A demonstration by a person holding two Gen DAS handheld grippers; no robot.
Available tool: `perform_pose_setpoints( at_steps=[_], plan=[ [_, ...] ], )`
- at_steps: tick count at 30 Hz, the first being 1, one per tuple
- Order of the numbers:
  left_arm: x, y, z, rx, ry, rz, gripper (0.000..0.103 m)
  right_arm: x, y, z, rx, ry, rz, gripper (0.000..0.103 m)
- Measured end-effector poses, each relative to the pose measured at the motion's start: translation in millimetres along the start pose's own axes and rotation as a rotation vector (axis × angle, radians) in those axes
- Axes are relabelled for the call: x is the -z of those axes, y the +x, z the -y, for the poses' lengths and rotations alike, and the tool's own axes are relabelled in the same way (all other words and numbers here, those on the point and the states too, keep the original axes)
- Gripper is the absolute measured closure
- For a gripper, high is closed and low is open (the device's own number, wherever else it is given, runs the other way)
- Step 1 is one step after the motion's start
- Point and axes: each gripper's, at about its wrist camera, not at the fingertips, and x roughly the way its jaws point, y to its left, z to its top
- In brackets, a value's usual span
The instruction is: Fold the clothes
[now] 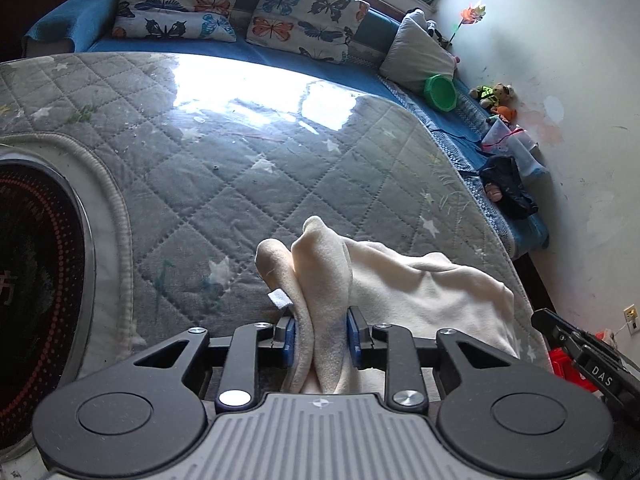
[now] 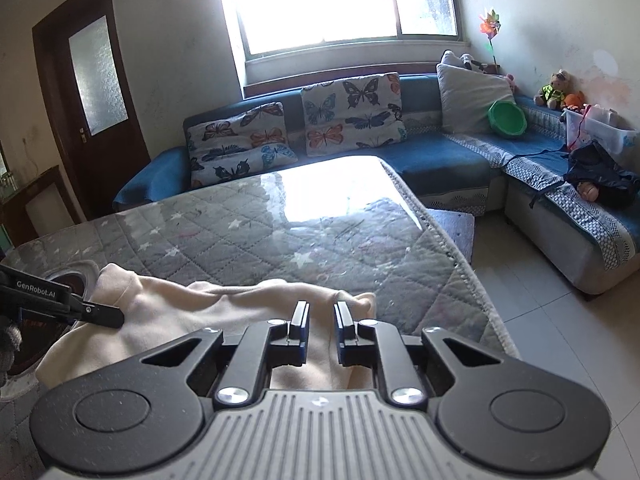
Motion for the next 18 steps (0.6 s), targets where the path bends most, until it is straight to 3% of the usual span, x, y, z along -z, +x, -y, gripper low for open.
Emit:
perform_pose_setpoints(
  at_steps=[4, 18],
  plan=[
    [2.3, 1.5, -2.7, -0.022, 0.001, 0.0, 0.063, 7.2, 4.7, -5.3, -0.01, -0.019, -0.021, 0.065],
    [8.6, -1.2, -9.7, -0.069, 0.022, 0.03, 0.046, 33.5, 12.4, -22.1, 0.015, -0.111, -0.075, 0.035]
  ],
)
